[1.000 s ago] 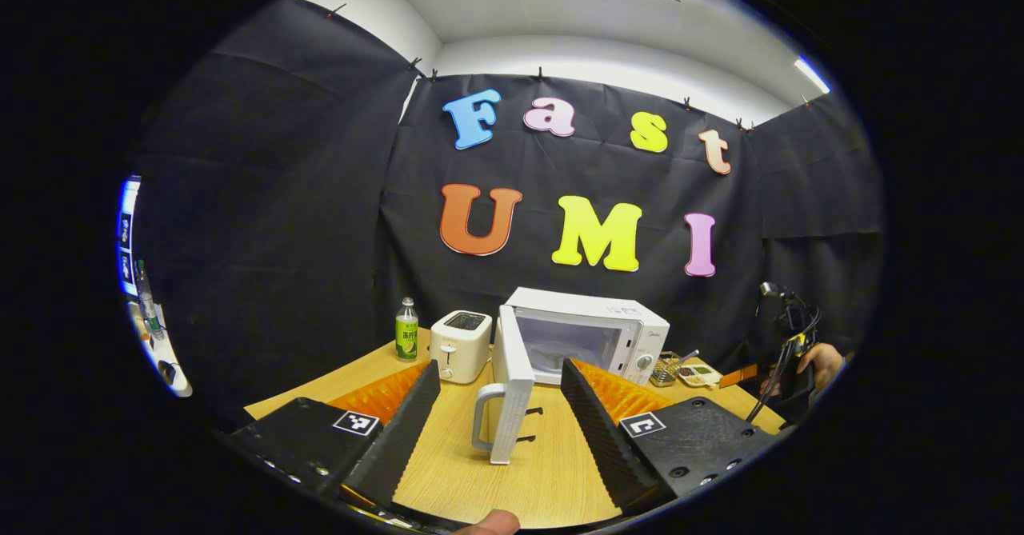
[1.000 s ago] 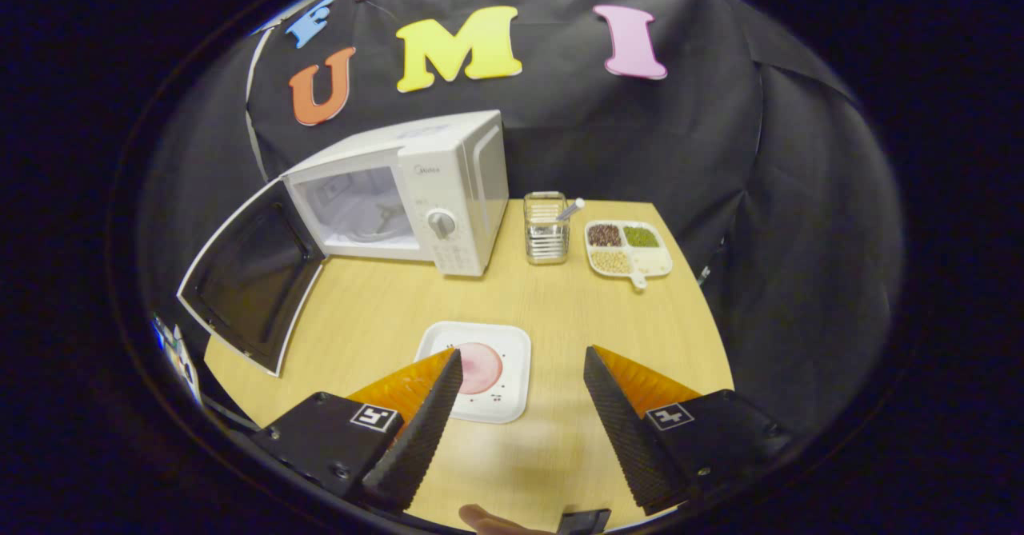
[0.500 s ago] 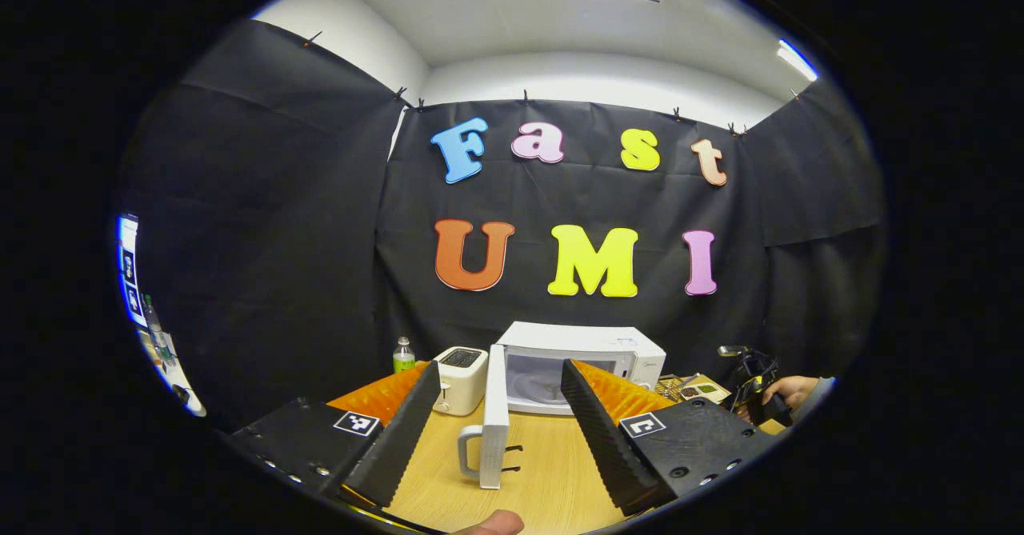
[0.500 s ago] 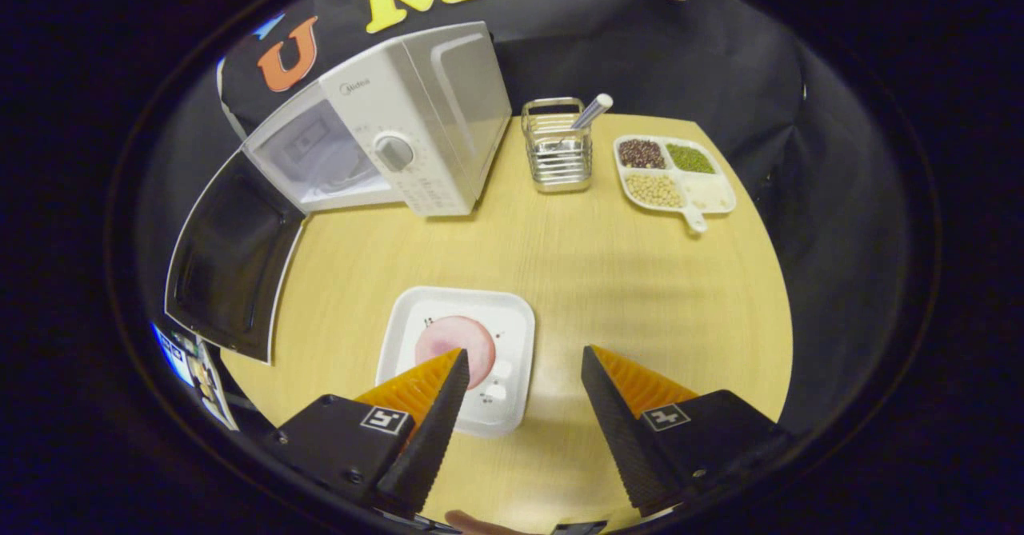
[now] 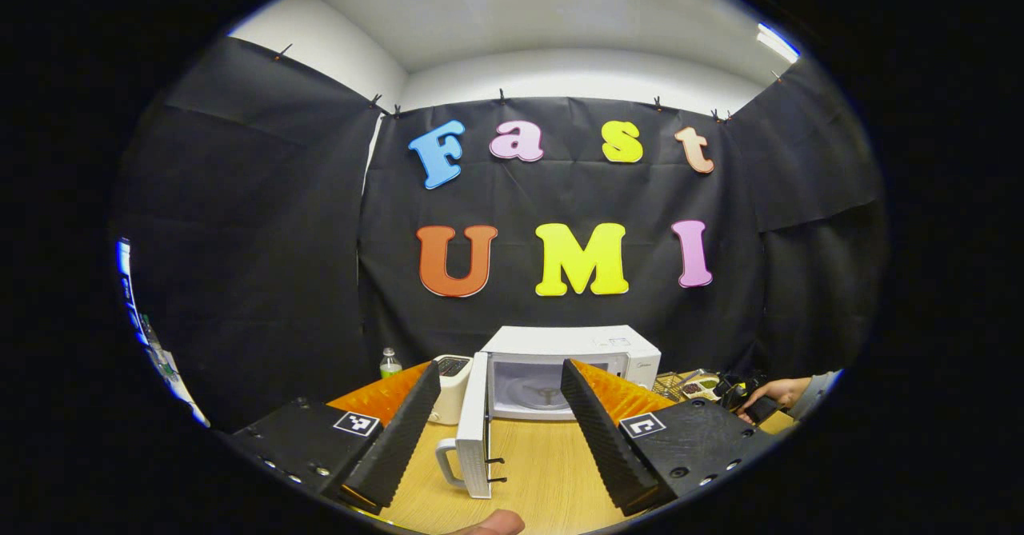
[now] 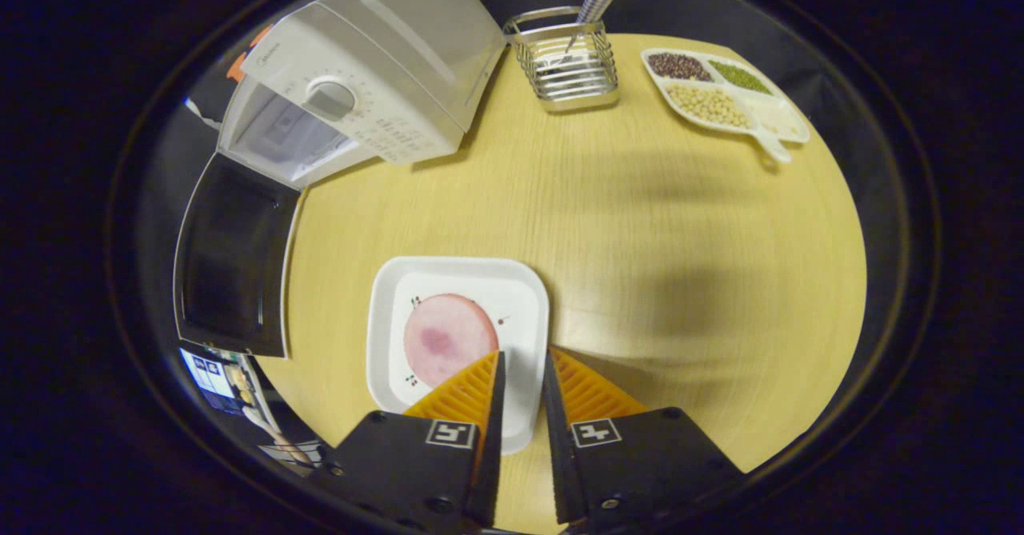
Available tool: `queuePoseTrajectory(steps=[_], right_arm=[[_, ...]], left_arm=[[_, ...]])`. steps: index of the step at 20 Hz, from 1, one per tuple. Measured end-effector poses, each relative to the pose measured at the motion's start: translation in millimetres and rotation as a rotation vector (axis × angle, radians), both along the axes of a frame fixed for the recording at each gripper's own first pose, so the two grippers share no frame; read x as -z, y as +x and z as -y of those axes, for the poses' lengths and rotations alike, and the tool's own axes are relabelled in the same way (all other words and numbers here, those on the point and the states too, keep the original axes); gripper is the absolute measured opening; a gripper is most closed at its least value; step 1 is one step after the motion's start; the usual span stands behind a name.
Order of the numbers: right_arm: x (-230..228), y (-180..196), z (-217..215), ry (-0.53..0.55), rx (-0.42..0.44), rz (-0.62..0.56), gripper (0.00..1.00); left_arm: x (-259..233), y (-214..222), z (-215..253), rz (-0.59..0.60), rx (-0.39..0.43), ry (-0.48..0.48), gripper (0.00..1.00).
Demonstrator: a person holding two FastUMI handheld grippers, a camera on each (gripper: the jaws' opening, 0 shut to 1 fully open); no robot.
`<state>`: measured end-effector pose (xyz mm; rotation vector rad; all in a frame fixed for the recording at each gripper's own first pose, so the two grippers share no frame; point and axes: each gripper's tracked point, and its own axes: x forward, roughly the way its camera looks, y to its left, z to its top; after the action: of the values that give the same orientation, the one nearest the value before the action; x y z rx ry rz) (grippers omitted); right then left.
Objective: Open the microwave oven with the left hand, put the food in, and close the microwave oven.
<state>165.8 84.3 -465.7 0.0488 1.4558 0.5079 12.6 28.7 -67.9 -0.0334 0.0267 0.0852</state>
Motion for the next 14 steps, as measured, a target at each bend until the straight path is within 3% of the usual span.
queuePoseTrajectory(steps=[1,3,8,14], right_arm=[[-2,3,3,-0.002,-0.016,-0.022,0.22],[-1,4,3,-0.020,-0.037,-0.054,0.05],[-1,4,2,-0.008,-0.027,-0.060,0.04],[-12,-29,5,0.149,0.092,-0.135,0.04]], left_arm=[[-1,0,3,0.003,0.003,-0.001,0.93],[0,0,5,0.009,0.013,0.001,0.93],[5,-6,5,0.001,0.018,-0.007,0.93],[14,-11,1,-0.027,0.030,0.018,0.93]])
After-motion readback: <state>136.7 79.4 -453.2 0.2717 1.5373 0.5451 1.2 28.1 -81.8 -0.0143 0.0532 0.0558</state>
